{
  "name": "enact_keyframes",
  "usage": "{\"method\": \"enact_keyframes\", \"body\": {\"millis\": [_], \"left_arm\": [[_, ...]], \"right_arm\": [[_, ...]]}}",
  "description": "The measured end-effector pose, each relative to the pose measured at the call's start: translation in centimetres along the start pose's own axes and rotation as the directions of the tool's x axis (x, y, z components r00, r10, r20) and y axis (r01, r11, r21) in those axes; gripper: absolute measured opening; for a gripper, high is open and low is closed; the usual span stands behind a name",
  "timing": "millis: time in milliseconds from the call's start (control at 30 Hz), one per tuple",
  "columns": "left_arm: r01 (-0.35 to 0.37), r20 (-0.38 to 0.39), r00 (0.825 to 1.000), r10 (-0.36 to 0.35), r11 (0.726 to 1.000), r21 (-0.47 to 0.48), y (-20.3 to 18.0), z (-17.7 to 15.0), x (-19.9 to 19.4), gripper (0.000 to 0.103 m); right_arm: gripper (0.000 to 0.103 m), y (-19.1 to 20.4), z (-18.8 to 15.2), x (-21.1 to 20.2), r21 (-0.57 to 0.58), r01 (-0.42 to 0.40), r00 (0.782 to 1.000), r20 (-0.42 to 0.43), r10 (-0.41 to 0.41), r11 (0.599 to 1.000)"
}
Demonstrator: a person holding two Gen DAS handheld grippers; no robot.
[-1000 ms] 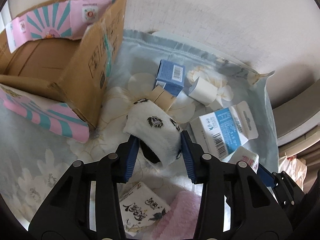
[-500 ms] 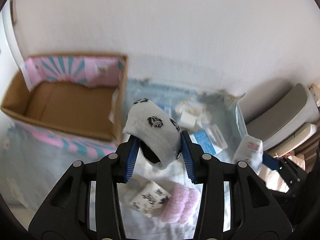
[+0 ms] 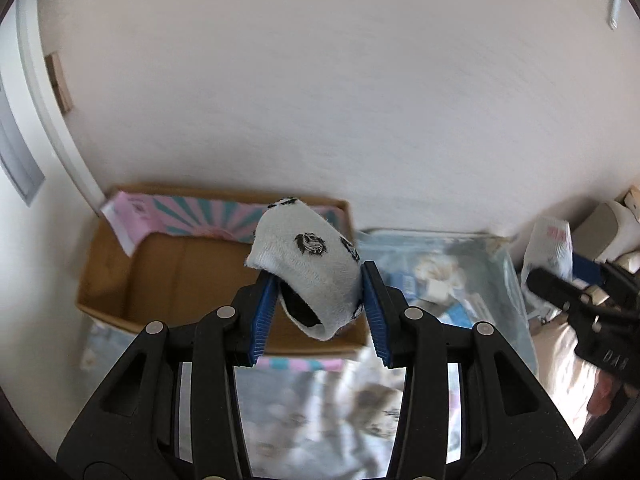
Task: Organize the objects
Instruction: 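Carry both socks over the cardboard box and open both tools to drop them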
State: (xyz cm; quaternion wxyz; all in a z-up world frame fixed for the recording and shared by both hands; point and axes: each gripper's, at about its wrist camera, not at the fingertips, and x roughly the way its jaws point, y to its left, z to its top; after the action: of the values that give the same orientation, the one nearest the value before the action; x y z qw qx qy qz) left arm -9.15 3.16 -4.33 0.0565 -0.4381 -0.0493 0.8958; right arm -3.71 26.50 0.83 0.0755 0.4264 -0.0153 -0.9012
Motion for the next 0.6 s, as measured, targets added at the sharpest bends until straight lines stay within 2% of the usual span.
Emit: {"method": "enact_keyframes", "body": {"millis": [333,600], "left_arm": [[-0.047,-0.027,0.999,0.047,0.999,-0.010,9.6,3.6,1.7,0.038],[-0.079,-0.100,0.992,0.076,0.996,-0.029,16.2,3.0,4.9,0.038]], "right_arm": [[0.057,7.5,5.8,5.5,-0.052,-0.071,0.997,-0.036,0.069,0.996],[0.057,13.4,6.6,11.8,-0.043,-0.111,0.984,-0.147,0.104,0.993]]}}
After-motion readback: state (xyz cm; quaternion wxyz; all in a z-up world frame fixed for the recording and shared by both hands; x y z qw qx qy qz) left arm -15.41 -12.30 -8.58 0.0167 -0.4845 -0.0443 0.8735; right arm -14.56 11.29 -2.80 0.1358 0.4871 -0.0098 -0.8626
